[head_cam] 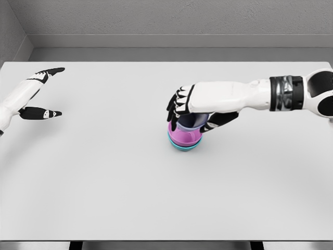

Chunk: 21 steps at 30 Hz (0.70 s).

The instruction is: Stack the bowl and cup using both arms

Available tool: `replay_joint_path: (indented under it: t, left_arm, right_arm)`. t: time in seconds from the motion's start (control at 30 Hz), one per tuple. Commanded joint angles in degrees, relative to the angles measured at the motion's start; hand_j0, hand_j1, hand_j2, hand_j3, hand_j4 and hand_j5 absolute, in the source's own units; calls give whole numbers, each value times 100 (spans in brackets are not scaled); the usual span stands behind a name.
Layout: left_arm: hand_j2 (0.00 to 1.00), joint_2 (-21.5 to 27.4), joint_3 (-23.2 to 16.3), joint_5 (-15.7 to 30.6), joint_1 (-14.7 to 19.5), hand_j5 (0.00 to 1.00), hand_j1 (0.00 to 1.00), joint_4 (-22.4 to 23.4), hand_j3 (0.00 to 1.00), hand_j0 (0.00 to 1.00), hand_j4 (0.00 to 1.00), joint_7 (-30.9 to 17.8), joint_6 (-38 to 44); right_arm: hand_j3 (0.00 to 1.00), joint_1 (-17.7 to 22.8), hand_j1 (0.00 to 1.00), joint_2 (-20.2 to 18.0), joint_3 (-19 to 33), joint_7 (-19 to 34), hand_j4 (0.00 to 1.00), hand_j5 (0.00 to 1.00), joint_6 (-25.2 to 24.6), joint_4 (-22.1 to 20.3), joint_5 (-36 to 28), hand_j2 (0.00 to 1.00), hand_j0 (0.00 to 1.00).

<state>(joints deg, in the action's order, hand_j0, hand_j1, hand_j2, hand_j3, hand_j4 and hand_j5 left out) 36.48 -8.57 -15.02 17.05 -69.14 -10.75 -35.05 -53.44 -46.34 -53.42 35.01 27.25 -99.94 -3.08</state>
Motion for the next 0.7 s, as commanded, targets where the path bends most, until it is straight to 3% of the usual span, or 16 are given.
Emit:
replay_joint_path:
  t: [0.0, 0.67]
  left_arm:
    - [100, 8, 5, 34, 0, 100, 100, -3, 100, 100, 100, 3, 5]
    - [100, -1, -4, 43, -9, 100, 100, -29, 100, 100, 100, 3, 5]
  right_arm:
    - [59, 0, 59, 37, -46, -1, 59, 59, -18, 10, -26, 59, 59]
    - [59, 18, 59, 327, -213, -1, 59, 59, -36, 440, 114, 59, 59]
